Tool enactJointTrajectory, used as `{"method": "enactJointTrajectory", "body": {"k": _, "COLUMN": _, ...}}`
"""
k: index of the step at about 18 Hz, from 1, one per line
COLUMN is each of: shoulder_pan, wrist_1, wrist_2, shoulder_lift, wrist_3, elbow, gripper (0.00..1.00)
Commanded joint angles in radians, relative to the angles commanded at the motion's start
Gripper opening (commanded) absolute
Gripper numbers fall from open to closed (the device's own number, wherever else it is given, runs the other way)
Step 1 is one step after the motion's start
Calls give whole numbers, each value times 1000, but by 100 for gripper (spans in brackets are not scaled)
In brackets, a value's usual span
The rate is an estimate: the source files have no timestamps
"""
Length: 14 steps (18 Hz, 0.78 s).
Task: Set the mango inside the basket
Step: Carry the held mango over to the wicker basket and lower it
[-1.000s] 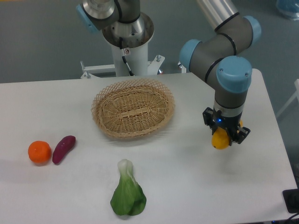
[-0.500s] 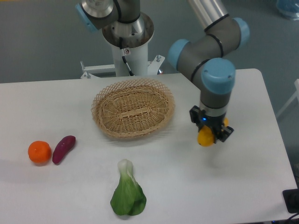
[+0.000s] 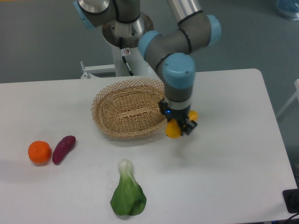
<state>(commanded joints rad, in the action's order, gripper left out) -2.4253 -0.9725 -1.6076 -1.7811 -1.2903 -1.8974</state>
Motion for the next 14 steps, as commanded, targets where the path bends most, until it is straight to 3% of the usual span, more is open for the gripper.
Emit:
{"method": "enactJointTrajectory", "body": {"k": 7, "shoulder_pan": 86, "wrist_1": 9, "wrist_2": 3, "shoulder_lift": 77, "wrist_3": 16, "elbow": -121, "gripper": 64}}
{"method": "enactJointTrajectory", "body": {"k": 14, "shoulder_pan": 118, "wrist_1": 48, "wrist_2": -27, "shoulder_lift": 89, "wrist_3": 14, "elbow": -192, "gripper": 64}}
